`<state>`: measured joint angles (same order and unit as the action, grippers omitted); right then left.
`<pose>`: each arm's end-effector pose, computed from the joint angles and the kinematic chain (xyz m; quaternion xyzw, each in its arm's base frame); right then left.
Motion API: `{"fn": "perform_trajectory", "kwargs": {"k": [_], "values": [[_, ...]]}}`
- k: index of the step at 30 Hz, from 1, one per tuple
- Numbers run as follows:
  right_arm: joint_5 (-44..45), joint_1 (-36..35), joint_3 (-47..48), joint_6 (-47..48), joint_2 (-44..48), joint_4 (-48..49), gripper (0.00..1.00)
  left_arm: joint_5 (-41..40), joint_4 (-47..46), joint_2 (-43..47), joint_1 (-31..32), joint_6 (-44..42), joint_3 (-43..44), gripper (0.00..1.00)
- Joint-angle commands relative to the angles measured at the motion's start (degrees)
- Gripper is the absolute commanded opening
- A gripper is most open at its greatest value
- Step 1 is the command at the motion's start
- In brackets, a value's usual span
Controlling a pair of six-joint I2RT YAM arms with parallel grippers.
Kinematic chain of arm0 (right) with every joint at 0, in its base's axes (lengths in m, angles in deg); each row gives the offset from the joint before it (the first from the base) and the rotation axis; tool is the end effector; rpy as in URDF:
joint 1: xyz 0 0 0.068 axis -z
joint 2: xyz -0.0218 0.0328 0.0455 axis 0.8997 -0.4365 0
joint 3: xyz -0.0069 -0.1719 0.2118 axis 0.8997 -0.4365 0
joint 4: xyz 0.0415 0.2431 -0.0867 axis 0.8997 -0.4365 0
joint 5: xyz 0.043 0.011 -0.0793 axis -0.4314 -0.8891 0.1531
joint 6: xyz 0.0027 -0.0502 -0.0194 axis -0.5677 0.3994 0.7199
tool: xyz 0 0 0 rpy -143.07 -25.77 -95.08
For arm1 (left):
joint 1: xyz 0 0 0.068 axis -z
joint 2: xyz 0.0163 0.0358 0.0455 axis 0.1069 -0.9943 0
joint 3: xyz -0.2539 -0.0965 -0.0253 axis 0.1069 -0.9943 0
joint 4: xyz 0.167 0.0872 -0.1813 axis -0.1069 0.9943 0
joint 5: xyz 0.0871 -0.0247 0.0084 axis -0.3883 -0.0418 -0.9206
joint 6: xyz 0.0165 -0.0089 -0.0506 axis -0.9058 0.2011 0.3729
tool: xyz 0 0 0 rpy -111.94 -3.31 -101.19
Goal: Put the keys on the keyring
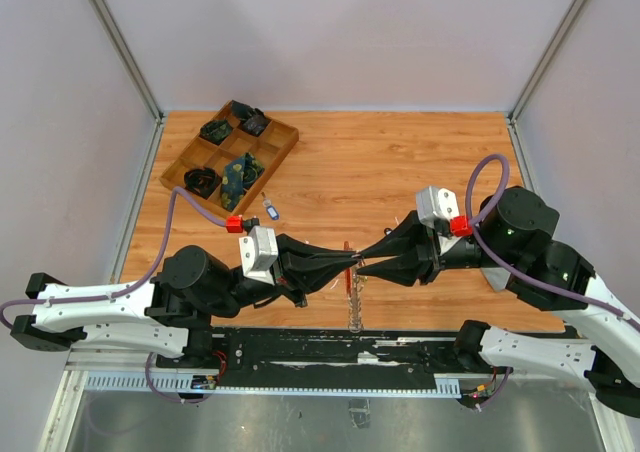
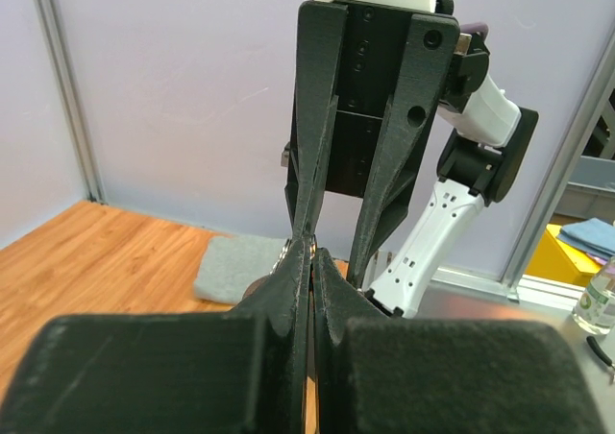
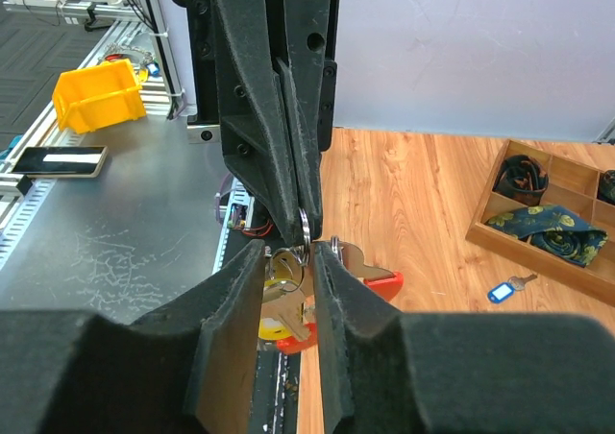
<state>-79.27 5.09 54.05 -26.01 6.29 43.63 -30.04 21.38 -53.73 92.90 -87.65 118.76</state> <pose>0.0515 0.1264 0.4789 -0.5148 0.4456 0.5273 0.5083 0.0182 -0.1836 0.4312 0.3269 0.4702 -0.5083 0.6431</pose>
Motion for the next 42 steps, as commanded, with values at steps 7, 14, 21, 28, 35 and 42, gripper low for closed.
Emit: {"fn": "perform_trajectory", "kwargs": {"k": [7, 14, 21, 28, 35, 42], "values": [[-1.1, -1.0, 1.2, 0.5, 0.6, 0.0, 0.13, -0.5, -3.8, 1.0, 0.2, -0.4, -0.1, 0.01], [-1.4, -1.0, 1.7, 0.6, 0.4, -0.4, 0.01, -0.4, -3.6, 1.1, 0.2, -0.5, -0.2, 0.00], [0.4, -1.0, 7.0, 3.9, -1.7, -9.4, 0.01, 0.8, -1.2, 1.1, 0.2, -0.4, 0.5, 0.09], [2.3, -1.0, 18.7, 12.9, -6.5, -29.5, 0.01, 2.6, 8.6, -1.9, 0.2, -2.7, 4.5, 0.18], [7.7, -1.0, 28.6, 19.5, -14.1, -49.4, 0.01, 2.1, 12.2, -3.8, 0.2, -3.4, 5.9, 0.28], [11.3, -1.1, 33.4, 21.4, -19.3, -59.0, 0.01, 1.7, 14.2, -6.1, 0.3, -4.0, 7.0, 0.29]]}}
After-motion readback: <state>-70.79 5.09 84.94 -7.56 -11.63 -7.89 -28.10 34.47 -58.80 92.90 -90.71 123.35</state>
